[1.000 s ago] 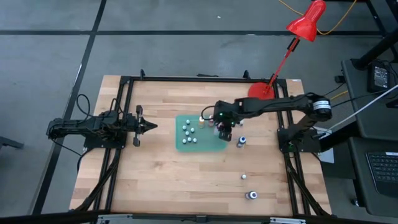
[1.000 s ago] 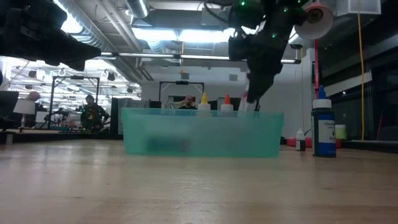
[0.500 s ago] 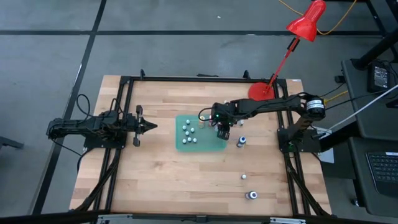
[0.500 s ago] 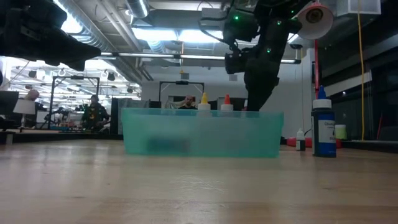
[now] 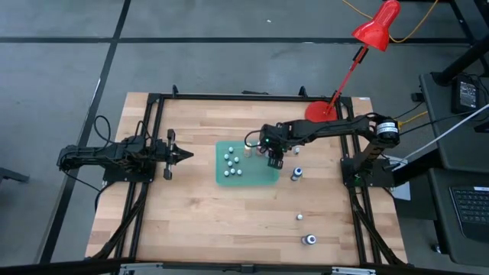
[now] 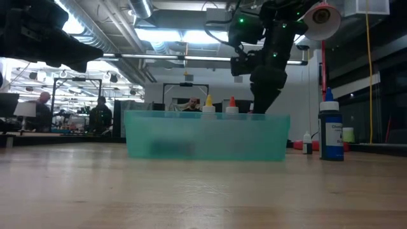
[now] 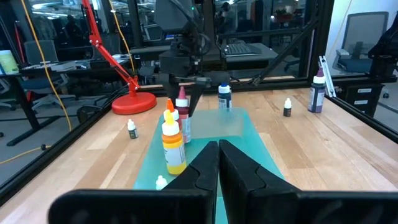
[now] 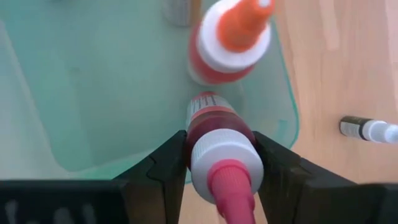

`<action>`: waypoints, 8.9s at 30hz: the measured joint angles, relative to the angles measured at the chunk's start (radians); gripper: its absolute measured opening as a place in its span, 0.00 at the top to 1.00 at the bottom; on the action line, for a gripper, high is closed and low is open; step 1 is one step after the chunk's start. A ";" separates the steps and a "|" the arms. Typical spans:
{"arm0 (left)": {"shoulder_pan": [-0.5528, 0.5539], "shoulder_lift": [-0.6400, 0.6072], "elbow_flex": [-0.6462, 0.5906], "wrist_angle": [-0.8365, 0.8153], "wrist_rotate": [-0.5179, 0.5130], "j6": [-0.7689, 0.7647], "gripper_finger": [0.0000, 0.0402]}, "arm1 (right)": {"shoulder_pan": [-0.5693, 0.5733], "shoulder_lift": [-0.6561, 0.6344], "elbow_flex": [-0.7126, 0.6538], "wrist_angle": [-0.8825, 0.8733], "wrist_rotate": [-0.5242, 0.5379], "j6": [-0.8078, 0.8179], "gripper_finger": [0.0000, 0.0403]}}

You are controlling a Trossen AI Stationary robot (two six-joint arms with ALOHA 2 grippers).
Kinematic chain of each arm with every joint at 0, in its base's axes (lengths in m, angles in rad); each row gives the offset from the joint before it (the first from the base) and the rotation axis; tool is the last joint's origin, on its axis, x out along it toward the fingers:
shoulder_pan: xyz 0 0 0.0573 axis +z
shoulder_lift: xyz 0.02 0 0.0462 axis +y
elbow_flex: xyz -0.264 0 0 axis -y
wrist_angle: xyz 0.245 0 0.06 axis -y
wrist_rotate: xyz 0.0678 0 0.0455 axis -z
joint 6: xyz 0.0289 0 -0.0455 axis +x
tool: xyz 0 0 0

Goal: Pick & Place food coloring
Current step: Put the big pink food coloring bottle into the green bin, then put the big blue food coloring bottle into the green bin, then put the big purple food coloring bottle into the green bin

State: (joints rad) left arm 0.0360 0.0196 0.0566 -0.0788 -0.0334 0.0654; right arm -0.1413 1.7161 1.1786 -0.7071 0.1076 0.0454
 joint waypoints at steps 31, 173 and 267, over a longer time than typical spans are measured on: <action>0.000 0.000 0.000 0.000 0.000 0.000 0.98 | 0.113 -0.065 0.304 -0.455 0.146 0.083 0.45; 0.000 0.000 0.000 0.000 0.000 0.000 0.99 | 0.159 0.211 0.482 -0.429 -0.093 -0.010 0.62; 0.000 0.000 0.000 0.000 0.000 0.000 0.99 | 1.105 -0.222 0.385 -0.583 0.160 0.955 0.46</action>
State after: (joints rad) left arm 0.0360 0.0196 0.0566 -0.0788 -0.0334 0.0654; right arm 0.9635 1.4944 1.5631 -1.2896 0.2677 1.0002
